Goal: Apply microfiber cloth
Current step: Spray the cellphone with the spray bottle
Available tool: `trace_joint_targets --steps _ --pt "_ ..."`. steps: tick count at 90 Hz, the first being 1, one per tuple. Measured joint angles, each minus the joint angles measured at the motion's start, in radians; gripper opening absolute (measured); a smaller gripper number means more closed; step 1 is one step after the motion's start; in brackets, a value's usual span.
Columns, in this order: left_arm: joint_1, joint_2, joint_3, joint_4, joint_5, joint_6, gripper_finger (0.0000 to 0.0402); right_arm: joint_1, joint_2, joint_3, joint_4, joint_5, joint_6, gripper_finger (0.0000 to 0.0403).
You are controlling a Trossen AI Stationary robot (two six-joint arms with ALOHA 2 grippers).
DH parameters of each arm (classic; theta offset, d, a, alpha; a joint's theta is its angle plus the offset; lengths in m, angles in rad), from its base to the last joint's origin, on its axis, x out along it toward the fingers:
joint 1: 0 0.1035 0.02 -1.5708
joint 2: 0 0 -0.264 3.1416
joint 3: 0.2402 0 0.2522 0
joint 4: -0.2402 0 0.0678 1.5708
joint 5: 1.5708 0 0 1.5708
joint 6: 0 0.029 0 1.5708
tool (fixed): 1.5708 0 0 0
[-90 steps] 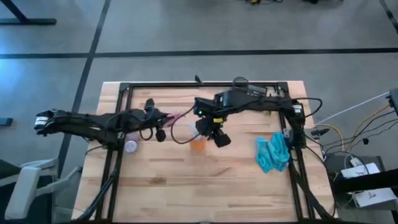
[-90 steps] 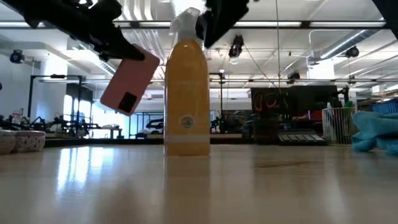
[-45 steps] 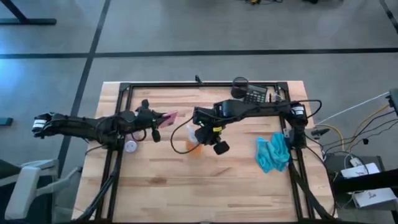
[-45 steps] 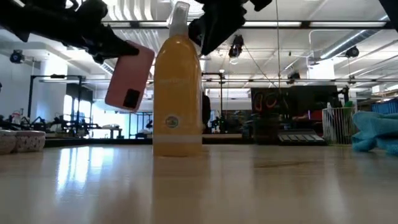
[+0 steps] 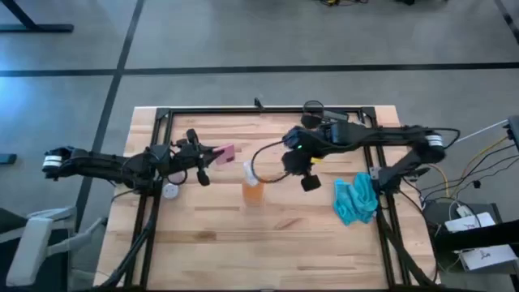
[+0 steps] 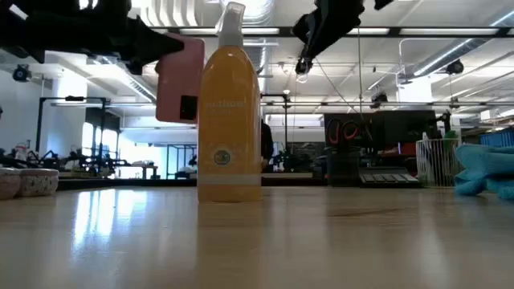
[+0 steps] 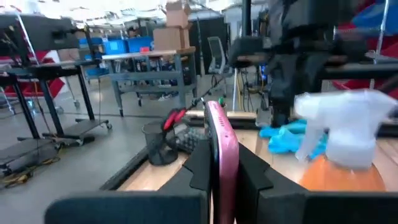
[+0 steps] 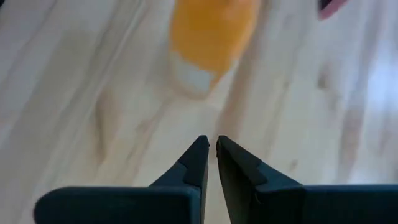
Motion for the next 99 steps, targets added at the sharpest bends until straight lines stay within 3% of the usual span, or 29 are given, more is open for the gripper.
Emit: trace_joint_targets --steps 20,38,51,60,74,99 --pt "0.050 0.010 0.015 -0.003 0.000 -0.086 0.0009 -0.116 -0.043 -0.298 0.556 -0.205 -0.051 0.0032" --pt "0.094 0.017 0.026 -0.008 0.000 -0.086 0.0009 -0.204 0.026 -0.349 0.803 -0.470 -0.016 0.0051" --pt "0.122 0.034 0.026 -0.017 0.000 -0.083 0.0009 -0.226 0.101 -0.279 0.823 -0.528 0.045 0.0101" --pt "0.134 0.043 0.026 -0.010 0.000 -0.064 0.0009 -0.226 0.155 -0.218 0.812 -0.539 0.044 0.0153" --pt "0.155 0.048 0.025 -0.020 0.006 -0.084 0.0009 -0.227 0.202 -0.119 0.788 -0.639 0.036 0.0239" --pt "0.158 0.040 0.025 -0.029 0.010 -0.049 0.0009 -0.220 0.212 -0.079 0.770 -0.651 0.076 0.0350"
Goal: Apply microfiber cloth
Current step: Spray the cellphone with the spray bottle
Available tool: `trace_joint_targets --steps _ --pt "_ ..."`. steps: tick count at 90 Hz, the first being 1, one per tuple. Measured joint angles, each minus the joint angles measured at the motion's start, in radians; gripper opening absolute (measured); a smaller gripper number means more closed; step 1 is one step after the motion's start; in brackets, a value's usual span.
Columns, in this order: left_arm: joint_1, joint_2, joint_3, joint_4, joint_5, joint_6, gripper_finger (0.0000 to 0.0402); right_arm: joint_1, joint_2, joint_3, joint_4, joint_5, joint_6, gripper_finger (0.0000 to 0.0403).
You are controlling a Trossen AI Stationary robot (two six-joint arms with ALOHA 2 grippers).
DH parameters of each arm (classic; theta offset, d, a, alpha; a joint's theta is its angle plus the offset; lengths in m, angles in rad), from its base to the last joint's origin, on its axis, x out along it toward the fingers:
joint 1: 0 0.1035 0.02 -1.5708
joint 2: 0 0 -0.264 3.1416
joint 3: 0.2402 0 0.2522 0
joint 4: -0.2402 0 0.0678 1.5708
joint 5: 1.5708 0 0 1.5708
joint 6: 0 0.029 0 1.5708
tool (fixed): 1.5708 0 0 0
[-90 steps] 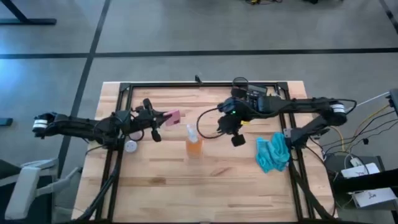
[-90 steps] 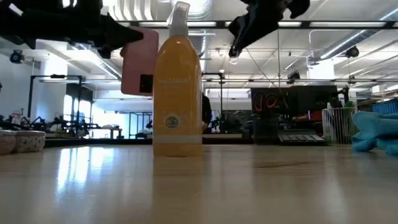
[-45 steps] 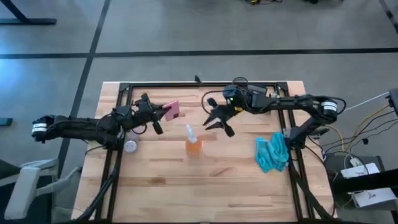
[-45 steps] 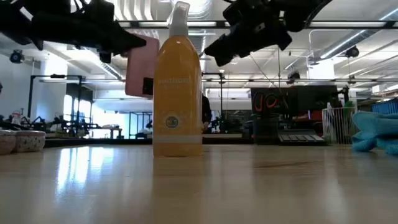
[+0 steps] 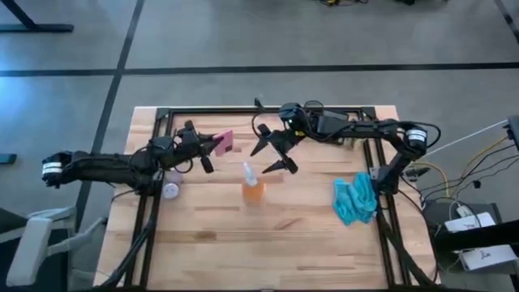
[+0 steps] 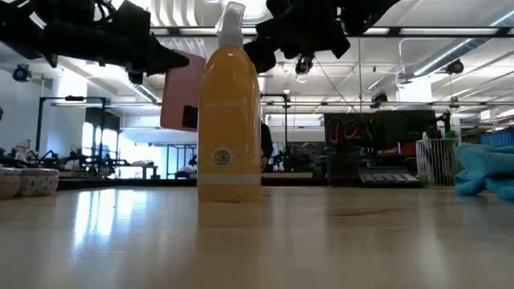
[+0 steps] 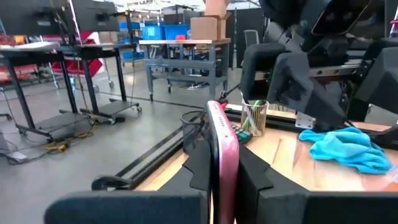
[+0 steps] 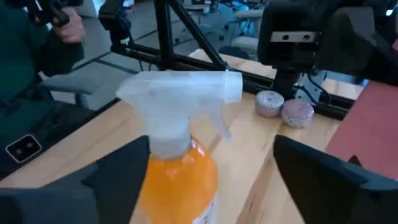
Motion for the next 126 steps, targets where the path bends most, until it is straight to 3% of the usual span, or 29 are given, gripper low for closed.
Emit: trace_joint_targets --steps 33,53,81,126 --pt "-0.001 0.038 0.000 0.034 0.000 -0.001 0.0009 0.022 0.015 -0.018 0.079 -0.002 0.006 0.0364" --pt "-0.001 0.149 0.000 0.201 0.015 0.032 0.0009 0.060 0.054 -0.019 0.124 0.003 0.049 0.0364" --pt "-0.001 0.125 0.000 0.235 0.035 0.065 0.0009 0.118 0.059 -0.019 0.158 0.133 0.053 0.0364" --pt "-0.004 0.118 0.000 0.301 0.158 0.088 0.0009 0.139 0.109 -0.020 0.218 0.226 0.078 0.0364"
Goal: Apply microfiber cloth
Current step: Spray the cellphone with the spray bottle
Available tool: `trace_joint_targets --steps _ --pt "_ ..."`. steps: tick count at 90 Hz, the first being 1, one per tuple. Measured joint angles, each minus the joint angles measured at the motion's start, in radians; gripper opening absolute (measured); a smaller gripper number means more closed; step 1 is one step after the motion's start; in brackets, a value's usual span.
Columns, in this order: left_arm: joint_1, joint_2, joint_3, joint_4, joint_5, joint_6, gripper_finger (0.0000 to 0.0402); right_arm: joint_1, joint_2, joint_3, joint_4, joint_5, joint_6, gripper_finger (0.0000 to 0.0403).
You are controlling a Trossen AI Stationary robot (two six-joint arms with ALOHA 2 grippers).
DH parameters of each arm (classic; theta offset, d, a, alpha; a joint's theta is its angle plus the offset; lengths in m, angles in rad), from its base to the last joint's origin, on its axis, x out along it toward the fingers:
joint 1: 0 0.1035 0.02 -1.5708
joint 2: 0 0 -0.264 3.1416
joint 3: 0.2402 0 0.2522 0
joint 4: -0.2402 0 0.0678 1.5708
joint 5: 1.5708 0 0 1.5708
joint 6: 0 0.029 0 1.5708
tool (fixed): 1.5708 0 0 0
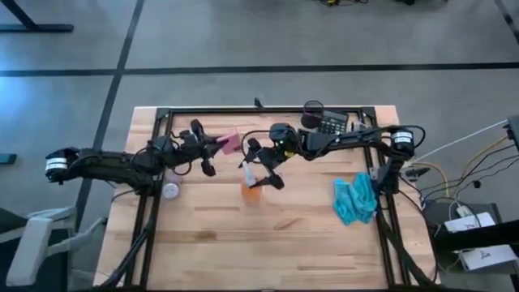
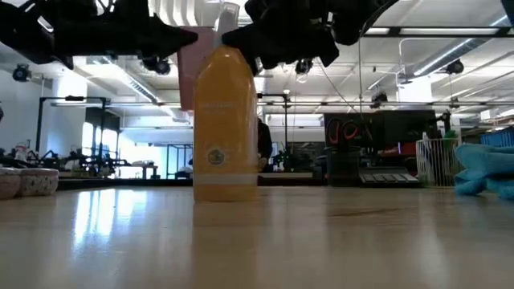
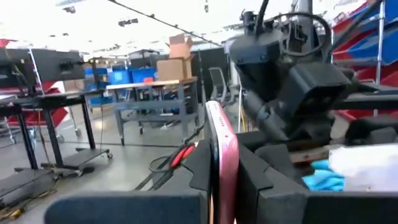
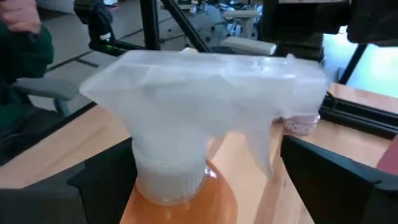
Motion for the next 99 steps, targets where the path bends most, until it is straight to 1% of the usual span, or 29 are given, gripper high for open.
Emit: trace_joint_targets --steps 9,21,27,33,40,46,54,59,67,77,93,99 --pt "0.000 0.003 0.000 0.003 0.007 0.044 0.0009 0.009 -0.013 0.000 -0.001 0.045 0.014 0.0364" --pt "0.005 0.007 0.002 0.019 0.054 0.089 0.0009 0.027 -0.020 0.000 -0.021 0.131 0.013 0.0364" --pt "0.012 0.007 0.033 -0.015 0.053 0.119 0.0009 0.038 -0.021 0.001 -0.029 0.178 0.001 0.0364" --pt "0.020 0.009 0.076 -0.091 0.052 0.151 0.0009 0.049 -0.023 0.001 -0.030 0.236 0.001 0.0364" --pt "0.028 0.030 0.138 -0.179 0.058 0.187 0.0009 0.056 -0.025 0.002 -0.026 0.273 0.003 0.0364" --pt "0.036 0.056 0.187 -0.238 0.114 0.208 0.0009 0.059 -0.033 0.002 -0.033 0.292 0.017 0.0364" --pt "0.047 0.089 0.244 -0.286 0.183 0.226 0.0009 0.062 -0.046 0.002 -0.040 0.344 0.036 0.0364" --pt "0.051 0.107 0.266 -0.306 0.209 0.242 0.0009 0.067 -0.050 0.002 -0.044 0.390 0.049 0.0364" --pt "0.056 0.135 0.288 -0.316 0.209 0.253 0.0009 0.074 -0.051 0.002 -0.050 0.453 0.070 0.0364" --pt "0.058 0.152 0.307 -0.324 0.225 0.271 0.0009 0.084 -0.051 0.002 -0.046 0.476 0.105 0.0364" --pt "0.090 0.146 0.334 -0.367 0.232 0.296 0.0009 0.104 -0.051 0.005 -0.035 0.567 0.121 0.0364" --pt "0.113 0.144 0.345 -0.379 0.278 0.290 0.0009 0.105 -0.051 0.007 -0.033 0.584 0.138 0.0364"
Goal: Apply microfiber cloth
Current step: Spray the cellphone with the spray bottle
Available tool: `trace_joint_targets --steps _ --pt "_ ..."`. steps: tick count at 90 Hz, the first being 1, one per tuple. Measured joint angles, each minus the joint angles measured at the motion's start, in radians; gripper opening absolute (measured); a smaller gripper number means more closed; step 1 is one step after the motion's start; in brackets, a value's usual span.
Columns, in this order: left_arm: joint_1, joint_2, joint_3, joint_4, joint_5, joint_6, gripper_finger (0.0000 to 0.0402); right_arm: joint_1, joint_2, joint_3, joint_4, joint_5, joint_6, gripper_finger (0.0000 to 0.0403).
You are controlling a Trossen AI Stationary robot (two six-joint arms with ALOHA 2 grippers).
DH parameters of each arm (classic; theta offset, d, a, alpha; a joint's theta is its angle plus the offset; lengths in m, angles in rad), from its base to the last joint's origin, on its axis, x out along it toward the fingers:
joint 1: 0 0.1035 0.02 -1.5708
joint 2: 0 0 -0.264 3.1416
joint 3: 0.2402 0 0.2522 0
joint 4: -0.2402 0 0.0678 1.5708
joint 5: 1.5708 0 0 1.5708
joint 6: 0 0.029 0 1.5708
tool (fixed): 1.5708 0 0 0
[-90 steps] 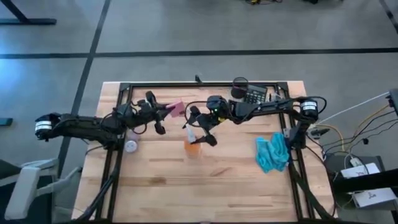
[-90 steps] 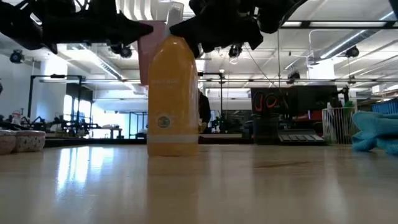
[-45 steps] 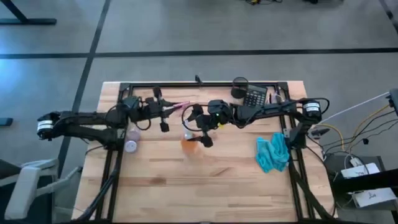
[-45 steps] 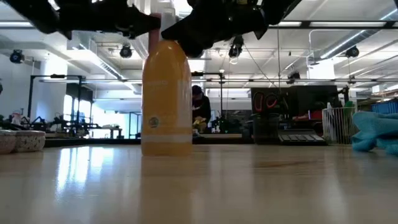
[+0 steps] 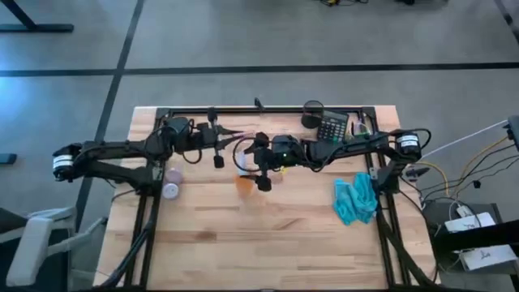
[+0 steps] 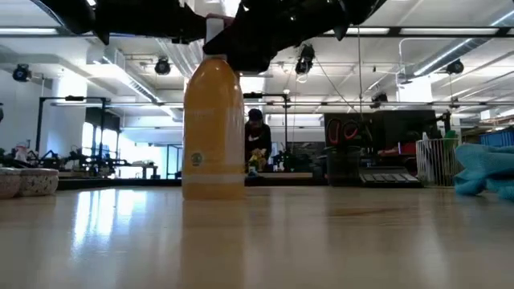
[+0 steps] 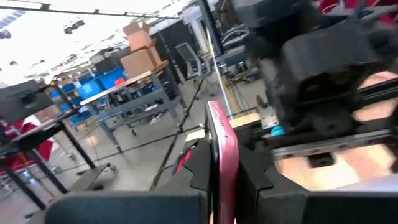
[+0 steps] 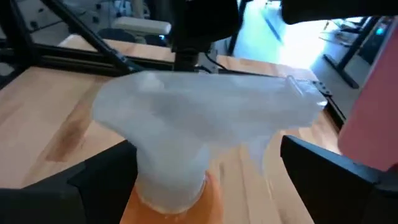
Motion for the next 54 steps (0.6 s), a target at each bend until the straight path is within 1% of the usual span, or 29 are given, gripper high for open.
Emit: trace_joint_targets --steps 13,23,33,43,54 --pt "0.061 0.000 0.015 -0.002 0.164 -0.056 0.0009 0.001 0.000 0.000 -0.001 0.009 0.036 0.0364" --pt "0.113 -0.007 0.014 -0.003 0.247 -0.097 0.0009 0.004 -0.001 0.000 0.001 0.035 0.040 0.0364" --pt "0.168 -0.017 0.005 0.010 0.297 -0.131 0.0009 0.004 -0.001 0.000 0.001 0.053 0.047 0.0364" --pt "0.222 -0.016 -0.022 0.079 0.353 -0.206 0.0009 0.005 -0.001 0.000 -0.001 0.055 0.062 0.0364" --pt "0.271 0.004 -0.047 0.158 0.355 -0.299 0.0009 0.006 -0.001 0.000 0.002 0.057 0.061 0.0364"
